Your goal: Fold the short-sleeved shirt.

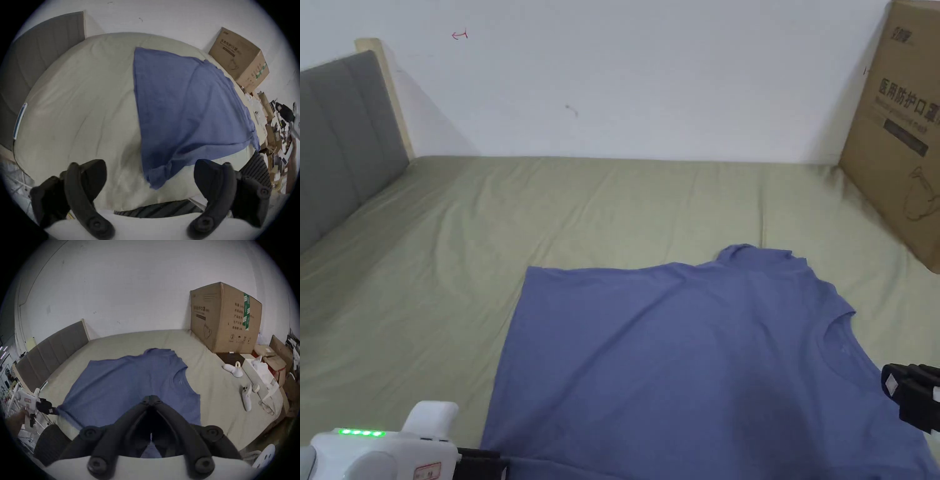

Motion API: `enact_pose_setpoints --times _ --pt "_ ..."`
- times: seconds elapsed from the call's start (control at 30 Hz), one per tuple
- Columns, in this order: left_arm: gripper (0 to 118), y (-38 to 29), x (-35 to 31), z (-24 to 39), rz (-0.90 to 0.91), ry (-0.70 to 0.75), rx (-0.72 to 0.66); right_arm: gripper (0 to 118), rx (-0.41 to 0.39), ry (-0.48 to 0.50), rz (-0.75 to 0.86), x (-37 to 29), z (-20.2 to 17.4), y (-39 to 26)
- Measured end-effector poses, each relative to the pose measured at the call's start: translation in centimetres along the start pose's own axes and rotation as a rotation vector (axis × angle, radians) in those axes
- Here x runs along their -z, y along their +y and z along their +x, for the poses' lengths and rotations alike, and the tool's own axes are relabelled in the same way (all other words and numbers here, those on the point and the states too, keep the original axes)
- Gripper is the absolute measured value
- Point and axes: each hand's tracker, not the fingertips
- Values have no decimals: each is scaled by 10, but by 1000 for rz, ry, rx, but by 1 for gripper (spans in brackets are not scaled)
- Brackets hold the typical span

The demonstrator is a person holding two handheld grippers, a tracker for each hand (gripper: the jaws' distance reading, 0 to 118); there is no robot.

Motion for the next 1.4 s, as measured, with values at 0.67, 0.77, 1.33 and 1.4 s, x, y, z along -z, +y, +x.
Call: enact_pose_setpoints --times 0.67,0.77,1.33,1.4 --pt "5 -9 -56 48 218 41 23 117 85 -149 -585 47 96 -87" --pt "5 -13 -54 48 201 54 26 108 42 -112 -678 59 92 -102" --pt "5 -25 -51 55 136 83 72 5 49 -59 -600 -9 100 -69" --pt "5 -28 -51 54 125 68 67 5 67 -84 -633 -12 102 -74"
